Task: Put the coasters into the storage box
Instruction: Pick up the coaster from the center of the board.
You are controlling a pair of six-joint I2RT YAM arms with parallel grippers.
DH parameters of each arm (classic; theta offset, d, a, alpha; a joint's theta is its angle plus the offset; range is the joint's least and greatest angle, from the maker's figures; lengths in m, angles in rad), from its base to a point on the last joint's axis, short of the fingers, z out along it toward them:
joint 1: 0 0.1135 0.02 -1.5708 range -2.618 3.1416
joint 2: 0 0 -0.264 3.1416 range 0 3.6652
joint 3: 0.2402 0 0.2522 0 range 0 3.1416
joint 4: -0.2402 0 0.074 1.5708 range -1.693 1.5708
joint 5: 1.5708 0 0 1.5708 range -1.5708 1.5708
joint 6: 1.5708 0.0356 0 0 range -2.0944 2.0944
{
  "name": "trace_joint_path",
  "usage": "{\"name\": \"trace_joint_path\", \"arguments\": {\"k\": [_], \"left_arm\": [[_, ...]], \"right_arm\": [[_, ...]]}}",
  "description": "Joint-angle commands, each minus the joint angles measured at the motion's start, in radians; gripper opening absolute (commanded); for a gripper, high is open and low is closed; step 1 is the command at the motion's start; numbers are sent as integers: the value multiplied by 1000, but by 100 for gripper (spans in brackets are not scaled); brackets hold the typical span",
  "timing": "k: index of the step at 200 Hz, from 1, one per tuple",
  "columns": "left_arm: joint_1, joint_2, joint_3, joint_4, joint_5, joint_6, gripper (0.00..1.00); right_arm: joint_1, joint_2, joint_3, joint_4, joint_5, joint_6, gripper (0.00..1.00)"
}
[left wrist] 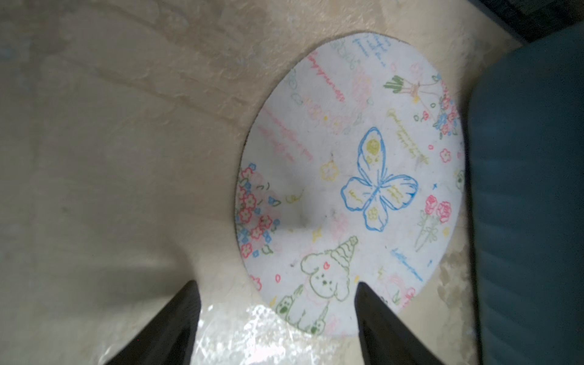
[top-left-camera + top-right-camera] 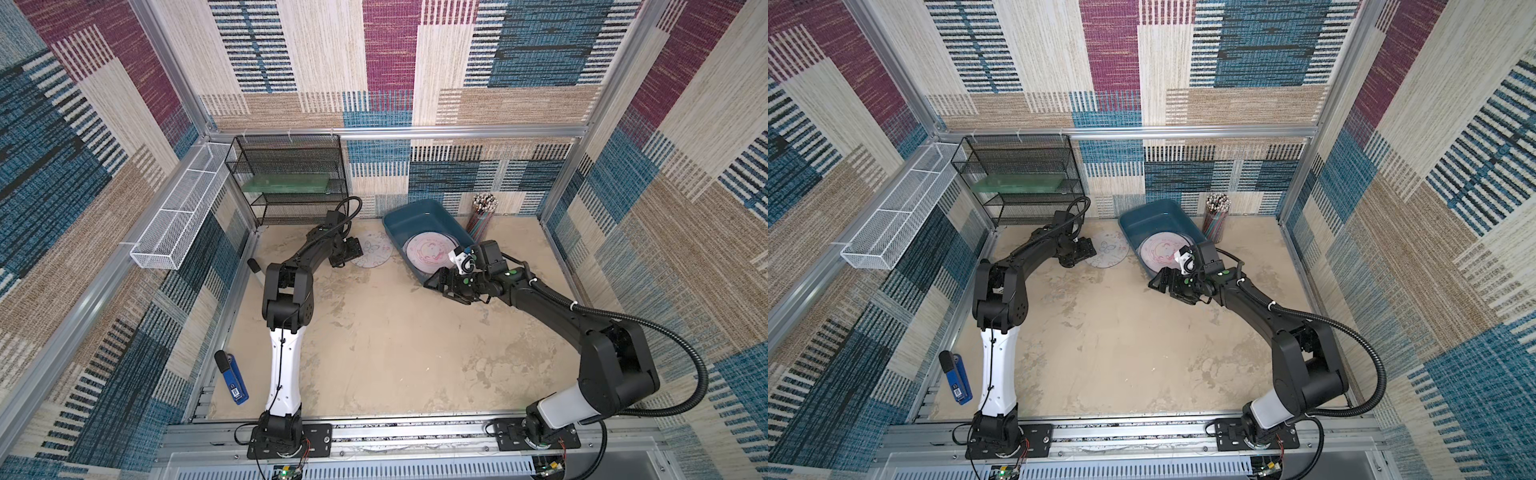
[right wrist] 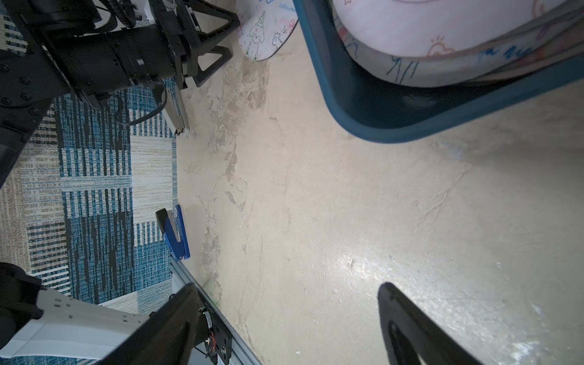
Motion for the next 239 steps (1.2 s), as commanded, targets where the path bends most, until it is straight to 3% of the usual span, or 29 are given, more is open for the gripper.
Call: {"name": "trace_joint_path", "arguments": {"k": [1,92,172,212,239], "left_arm": [[2,21,14,-23,27,-16,74],[0,78,32,-47,90,-28,64],[-6,116,77,-70,107,-19,48],[-7,102,54,-59,96,-21,20],[-8,108,62,-61,104,-18,17]], "right_arm": [[-3,-4,3,9,11,2,91],[2,62,55,16,-9,-10,91],[-5,49,41,12,-2,-8,91],[-7,43,41,13,0,-5,91],[-7,39,40,11,4,-1,91]]}}
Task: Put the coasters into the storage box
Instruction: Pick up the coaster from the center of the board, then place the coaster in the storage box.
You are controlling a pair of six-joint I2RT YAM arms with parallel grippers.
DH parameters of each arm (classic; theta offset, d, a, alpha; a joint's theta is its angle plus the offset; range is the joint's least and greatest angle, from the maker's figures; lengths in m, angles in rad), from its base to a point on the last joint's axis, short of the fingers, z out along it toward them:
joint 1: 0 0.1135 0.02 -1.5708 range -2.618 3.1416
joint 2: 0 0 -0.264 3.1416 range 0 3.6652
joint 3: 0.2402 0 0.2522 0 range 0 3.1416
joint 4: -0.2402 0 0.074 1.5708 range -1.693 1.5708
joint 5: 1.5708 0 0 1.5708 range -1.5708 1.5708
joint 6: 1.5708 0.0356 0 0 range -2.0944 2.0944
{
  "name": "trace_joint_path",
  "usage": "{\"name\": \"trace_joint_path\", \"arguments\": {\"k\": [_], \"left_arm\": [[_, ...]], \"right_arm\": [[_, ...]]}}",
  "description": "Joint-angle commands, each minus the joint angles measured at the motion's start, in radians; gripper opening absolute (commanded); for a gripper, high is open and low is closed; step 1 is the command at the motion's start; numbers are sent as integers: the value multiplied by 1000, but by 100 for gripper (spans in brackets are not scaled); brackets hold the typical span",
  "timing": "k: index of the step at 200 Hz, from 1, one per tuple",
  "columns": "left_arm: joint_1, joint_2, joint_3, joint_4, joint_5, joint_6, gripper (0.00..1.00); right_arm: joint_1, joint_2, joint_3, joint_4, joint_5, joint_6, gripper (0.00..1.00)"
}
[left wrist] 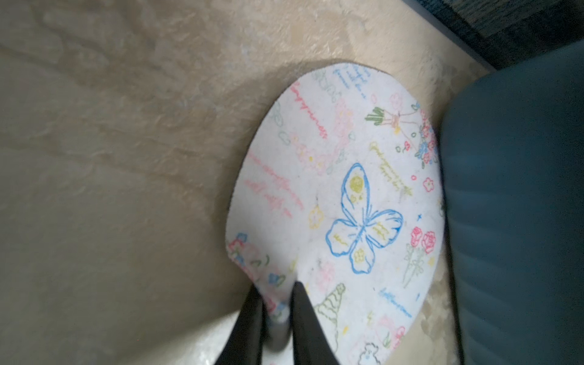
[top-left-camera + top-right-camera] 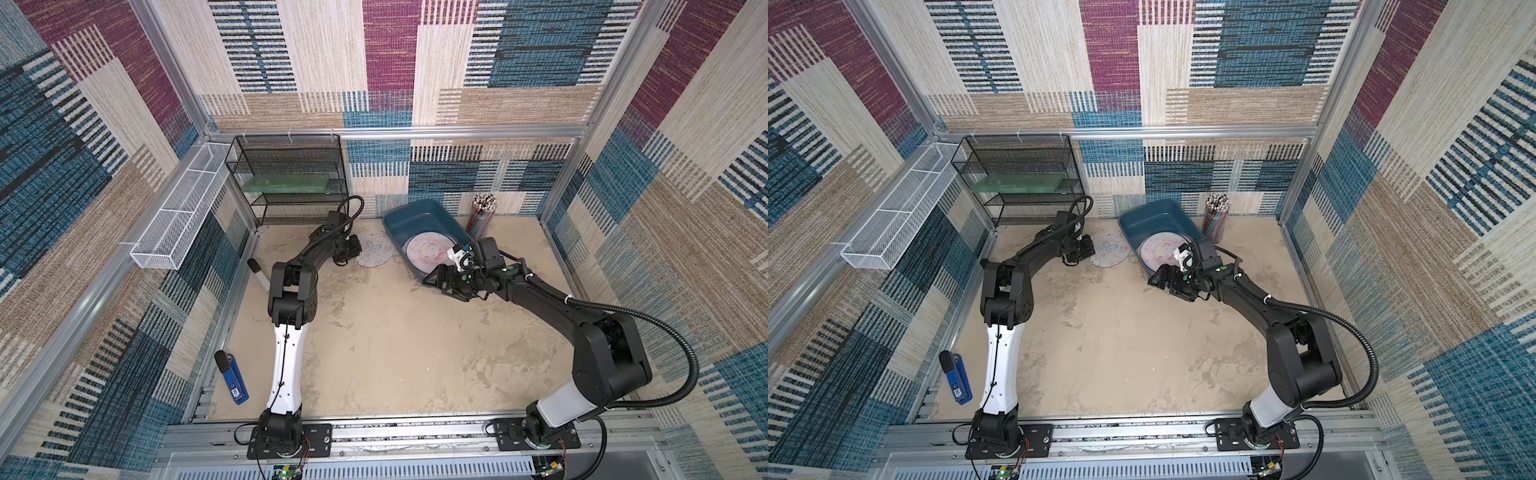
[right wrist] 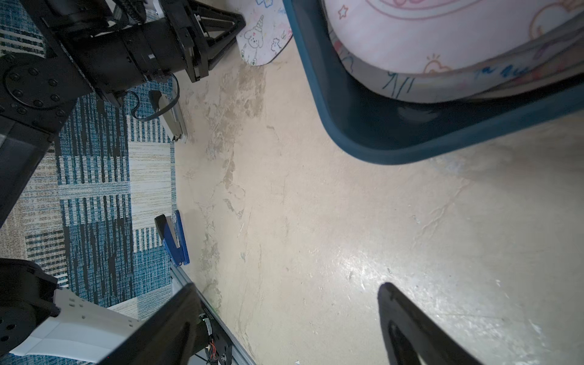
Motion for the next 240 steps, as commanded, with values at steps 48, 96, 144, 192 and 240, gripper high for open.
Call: {"name": "trace_joint_path", "arguments": {"k": [48,96,144,192,240], "left_arm": [[-10,-5,-17,-130,16,-14,0],[-11,-157,-122,-106,-11,4,0],[-16,-316,-181,-104,-9,16,0],[-54,-421,-147,-138,18,39,0],[-129,-459,-48,-152,50,46,0]], "right_arm": [[0,-21,-13,12,13,2,91],[-1,-30,-29,30,10,9,91],[0,-35,-46,49,0,16,91],[2,-73,-119,78,-6,31,91],[-3,-136,-203,79,-7,29,91]]}}
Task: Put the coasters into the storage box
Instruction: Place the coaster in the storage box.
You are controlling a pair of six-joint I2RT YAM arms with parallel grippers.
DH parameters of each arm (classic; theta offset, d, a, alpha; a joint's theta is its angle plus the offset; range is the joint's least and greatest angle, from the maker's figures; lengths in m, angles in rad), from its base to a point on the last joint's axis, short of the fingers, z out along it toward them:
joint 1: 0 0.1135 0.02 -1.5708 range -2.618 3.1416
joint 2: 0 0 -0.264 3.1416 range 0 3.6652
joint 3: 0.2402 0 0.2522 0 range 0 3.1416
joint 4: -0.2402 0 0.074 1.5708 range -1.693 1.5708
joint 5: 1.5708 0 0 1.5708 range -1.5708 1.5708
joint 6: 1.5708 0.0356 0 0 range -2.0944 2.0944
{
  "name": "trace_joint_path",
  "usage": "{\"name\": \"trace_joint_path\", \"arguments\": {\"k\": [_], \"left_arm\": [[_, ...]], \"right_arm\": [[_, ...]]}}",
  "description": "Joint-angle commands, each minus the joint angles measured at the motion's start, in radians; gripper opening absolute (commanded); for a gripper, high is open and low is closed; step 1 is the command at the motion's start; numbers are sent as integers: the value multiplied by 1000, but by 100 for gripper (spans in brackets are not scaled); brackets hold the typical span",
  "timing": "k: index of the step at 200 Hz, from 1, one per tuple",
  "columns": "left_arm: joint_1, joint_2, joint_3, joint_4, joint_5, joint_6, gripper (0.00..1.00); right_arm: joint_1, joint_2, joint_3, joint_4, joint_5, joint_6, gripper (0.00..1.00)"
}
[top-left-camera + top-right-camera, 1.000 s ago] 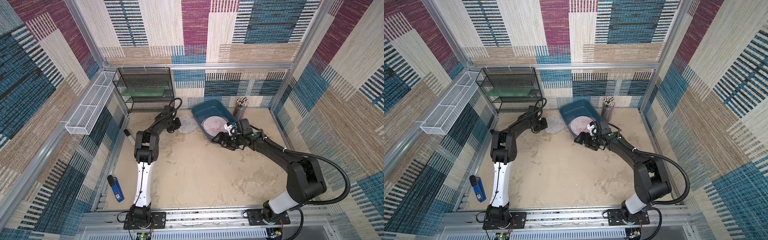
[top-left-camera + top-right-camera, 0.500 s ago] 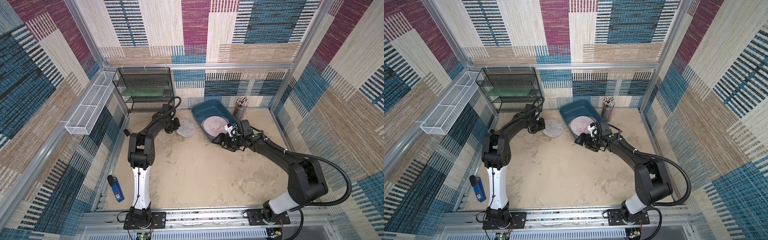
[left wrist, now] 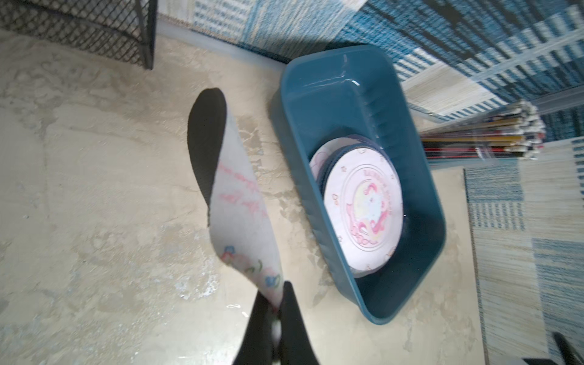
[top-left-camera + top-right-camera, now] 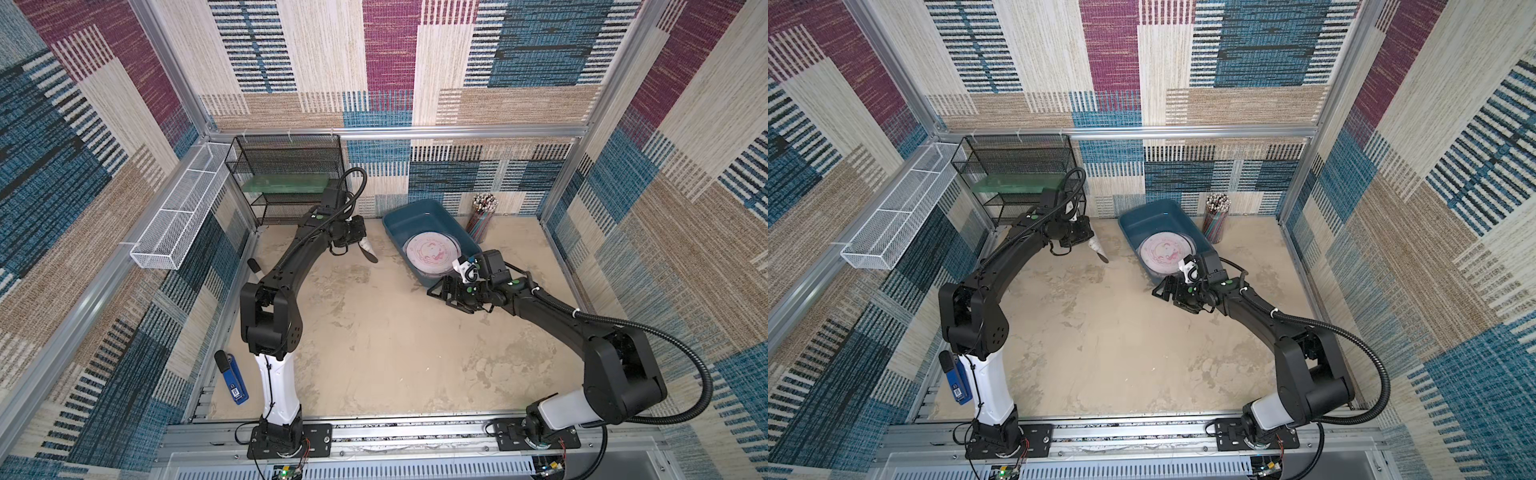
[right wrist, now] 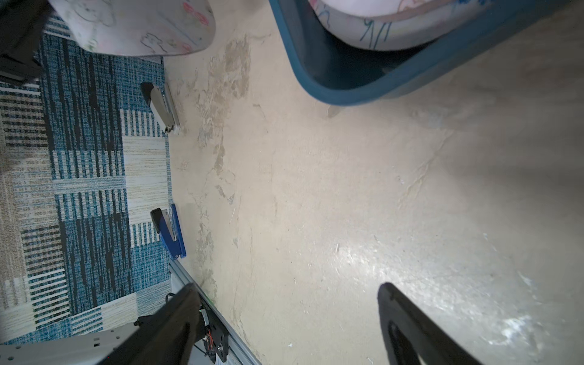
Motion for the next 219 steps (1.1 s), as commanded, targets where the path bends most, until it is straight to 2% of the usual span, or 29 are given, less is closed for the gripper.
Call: {"name": "trace_joint_path", "arguments": {"k": [1,50,114,145,173,219], "left_arm": [[-32,-10,51,-11,41,22,0],[-127,84,232,-6,99,-4,0],[-235,370,590,44,233,-71,0],[-261,484,642,162,314,-123,0],[-262,589,677,116,304,-110,0],[-254,621,627,-33,111,4,0]], "right_arm": [[-3,-28,-30,26,-6,2,91],[-25,-89,-102,33,-11,8,91],[-88,-169,-143,-13,-20,-19,91],[-125,-196,-154,-40,-31,-40,91],[-151,-207,-151,-60,-41,-57,91],[-167,-213,-139,-88,-51,-70,91]]}}
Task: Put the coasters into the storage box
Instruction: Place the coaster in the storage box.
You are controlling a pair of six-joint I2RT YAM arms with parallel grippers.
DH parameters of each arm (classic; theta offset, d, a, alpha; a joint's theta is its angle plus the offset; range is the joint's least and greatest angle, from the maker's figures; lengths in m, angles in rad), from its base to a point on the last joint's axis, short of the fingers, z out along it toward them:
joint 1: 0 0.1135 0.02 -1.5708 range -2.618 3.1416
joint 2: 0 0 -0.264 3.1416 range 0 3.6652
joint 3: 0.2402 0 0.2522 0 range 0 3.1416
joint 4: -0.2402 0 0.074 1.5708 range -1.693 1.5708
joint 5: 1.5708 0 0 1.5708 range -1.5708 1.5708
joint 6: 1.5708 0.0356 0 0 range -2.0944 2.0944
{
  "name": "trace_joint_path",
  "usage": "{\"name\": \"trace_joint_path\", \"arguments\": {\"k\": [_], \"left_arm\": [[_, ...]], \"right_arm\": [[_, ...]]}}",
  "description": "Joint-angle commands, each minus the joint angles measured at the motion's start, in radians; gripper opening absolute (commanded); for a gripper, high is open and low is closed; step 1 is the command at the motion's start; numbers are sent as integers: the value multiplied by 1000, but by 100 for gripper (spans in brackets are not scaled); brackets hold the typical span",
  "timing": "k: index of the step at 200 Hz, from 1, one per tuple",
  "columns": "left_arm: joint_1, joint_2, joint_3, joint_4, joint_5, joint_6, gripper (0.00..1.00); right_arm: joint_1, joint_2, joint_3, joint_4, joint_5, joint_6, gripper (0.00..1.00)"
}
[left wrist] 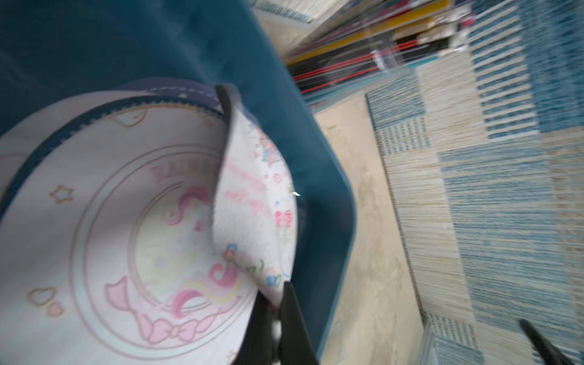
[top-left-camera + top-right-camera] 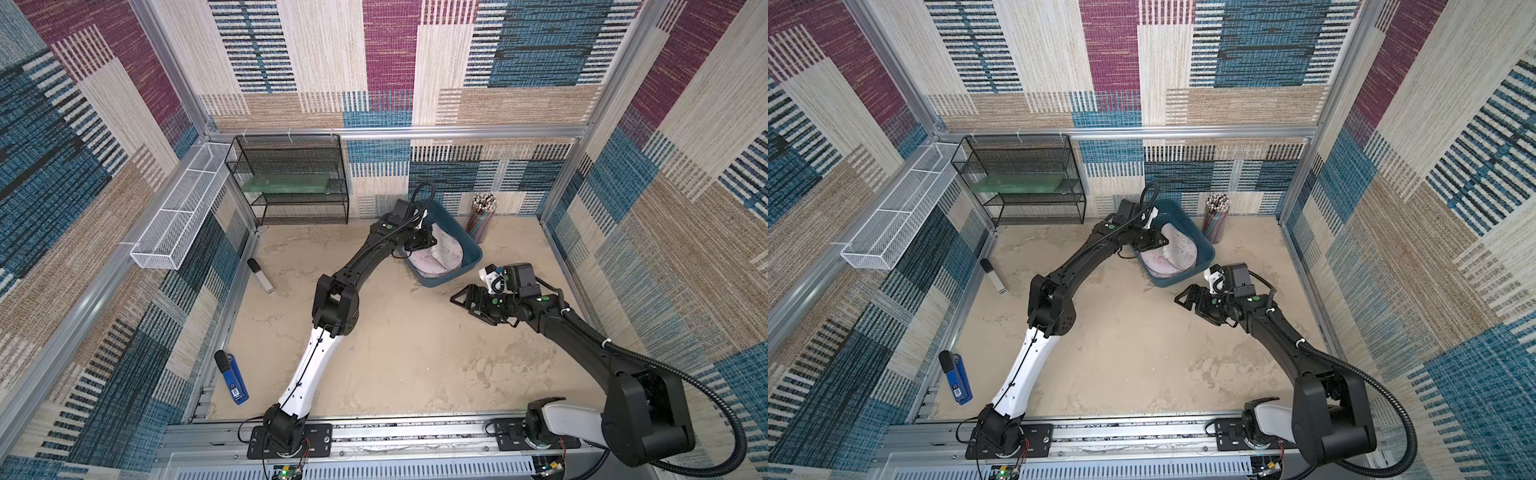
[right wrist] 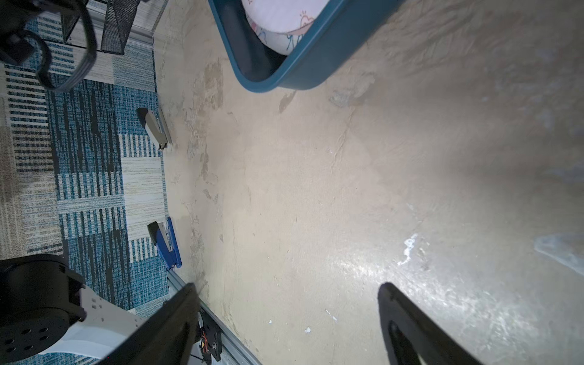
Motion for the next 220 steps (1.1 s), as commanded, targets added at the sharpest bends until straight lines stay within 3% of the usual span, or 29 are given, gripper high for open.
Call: {"name": "trace_joint_path", "arguments": {"k": [1,61,83,99,123,152,176,220], "left_arm": [[5,-1,-14,-70,-107,76,0],[15,-10,-4,-129,-240,142,0],[16,-18,-4,-150,-255,149,34],[16,-48,-36,-143,-258,154,50],[15,-107,-100,-112,-272,163,62],[15,-181,-144,-109,-292,190,66],[16,-289,-270,-43,-275,224,69],[25,-585,-665,98,-311,260,73]], "right_arm": [[-2,-7,10,-15,-21,-23,91],[-2,6,18,-8,-29,-21,91],[-2,6,23,-8,-27,-19,91],[-1,5,22,-7,-27,-16,91],[1,5,21,1,-23,-10,91],[7,14,34,9,-12,-9,91],[10,25,60,7,18,-25,92],[-2,56,144,-3,125,-120,95]]}}
